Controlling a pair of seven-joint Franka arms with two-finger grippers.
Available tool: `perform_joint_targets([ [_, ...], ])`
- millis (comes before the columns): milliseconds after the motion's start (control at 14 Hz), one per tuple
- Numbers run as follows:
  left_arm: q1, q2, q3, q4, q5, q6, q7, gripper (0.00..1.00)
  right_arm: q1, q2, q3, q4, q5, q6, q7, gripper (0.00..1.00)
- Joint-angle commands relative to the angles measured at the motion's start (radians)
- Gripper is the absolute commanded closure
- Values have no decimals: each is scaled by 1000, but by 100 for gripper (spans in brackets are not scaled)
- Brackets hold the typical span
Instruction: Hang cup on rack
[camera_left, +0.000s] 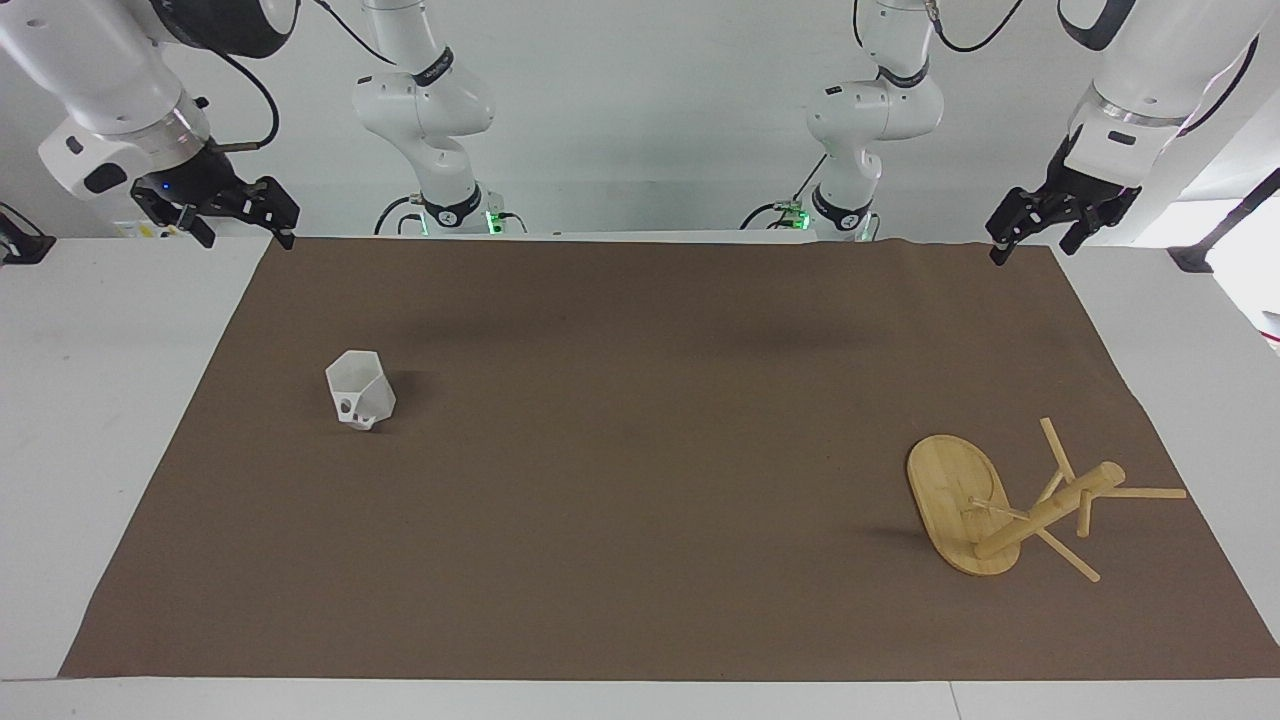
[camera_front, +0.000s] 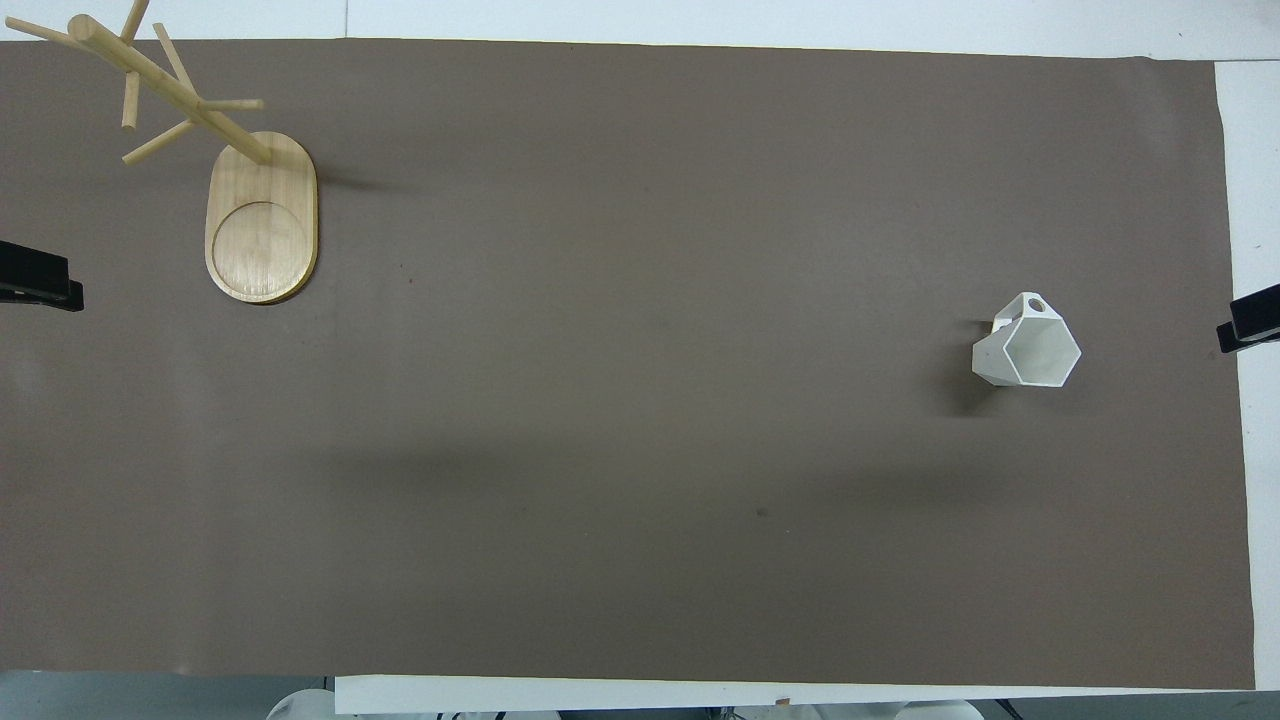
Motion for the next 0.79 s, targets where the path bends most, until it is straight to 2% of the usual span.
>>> perform_joint_targets([
  [0,12,91,-2,115,-2,-50,60,0,-6,-18,7,-25,-16,21,6,0],
  [357,14,85,-4,112,-1,-50,51,0,-27,-25,4,-27,6,15,-22,0],
  [571,14,75,-5,99,-1,-56,51,0,-38,-34,1,-28,36,32,-283,0],
  [714,14,59,-4,68,-1,-59,49,0,-81,-34,1,-42,59,67,-504,0],
])
